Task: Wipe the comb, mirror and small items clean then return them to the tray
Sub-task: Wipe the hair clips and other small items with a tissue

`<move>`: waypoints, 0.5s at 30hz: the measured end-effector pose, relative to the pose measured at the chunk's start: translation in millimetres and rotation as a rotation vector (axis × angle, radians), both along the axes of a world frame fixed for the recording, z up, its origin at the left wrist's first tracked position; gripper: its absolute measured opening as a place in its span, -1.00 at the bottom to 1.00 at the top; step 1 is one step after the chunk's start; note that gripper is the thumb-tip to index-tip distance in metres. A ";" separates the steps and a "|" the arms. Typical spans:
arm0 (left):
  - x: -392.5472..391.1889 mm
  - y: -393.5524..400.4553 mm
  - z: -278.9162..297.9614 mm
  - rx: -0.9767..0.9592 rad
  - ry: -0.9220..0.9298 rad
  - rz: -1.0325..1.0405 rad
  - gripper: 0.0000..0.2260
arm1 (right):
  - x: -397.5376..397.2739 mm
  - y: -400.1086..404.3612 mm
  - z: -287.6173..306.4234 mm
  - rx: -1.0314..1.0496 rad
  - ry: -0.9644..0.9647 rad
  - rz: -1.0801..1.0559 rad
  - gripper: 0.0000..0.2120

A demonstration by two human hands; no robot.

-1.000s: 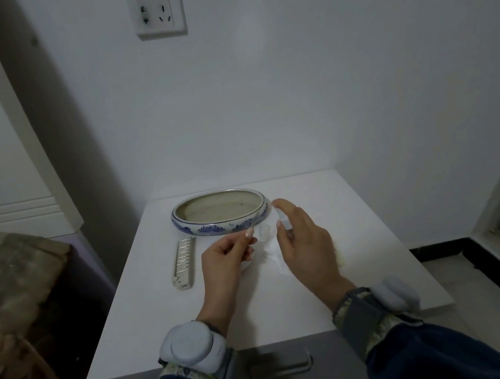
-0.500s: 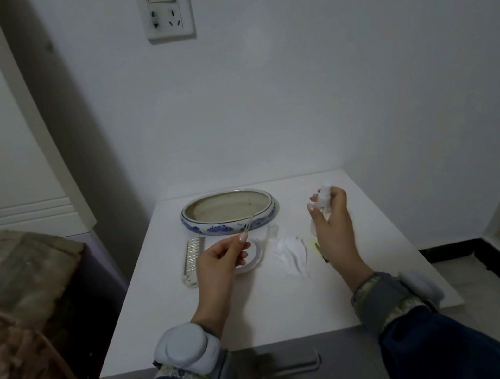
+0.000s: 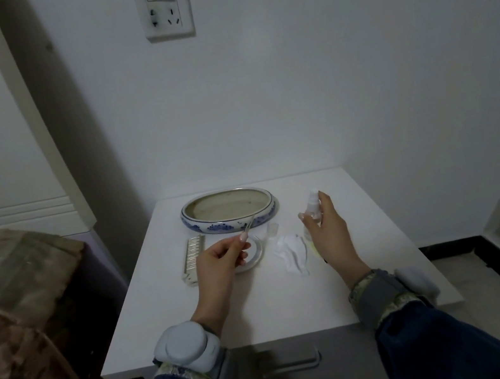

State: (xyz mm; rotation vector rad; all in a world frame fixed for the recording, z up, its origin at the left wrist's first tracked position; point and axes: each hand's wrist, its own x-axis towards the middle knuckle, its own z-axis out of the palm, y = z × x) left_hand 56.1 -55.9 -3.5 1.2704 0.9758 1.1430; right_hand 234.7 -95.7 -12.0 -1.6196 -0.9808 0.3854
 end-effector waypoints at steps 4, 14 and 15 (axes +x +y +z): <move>-0.5 0.1 -0.2 -0.002 0.010 -0.001 -0.92 | 2.1 0.7 -1.9 -0.023 0.007 0.000 -0.52; -0.2 2.6 -3.0 0.003 0.025 0.018 -0.90 | -23.7 -11.5 21.9 0.100 -0.463 0.054 -0.96; 0.1 3.1 -3.1 0.007 0.030 0.022 -0.89 | -25.5 -10.3 19.1 0.002 -0.480 0.127 -0.93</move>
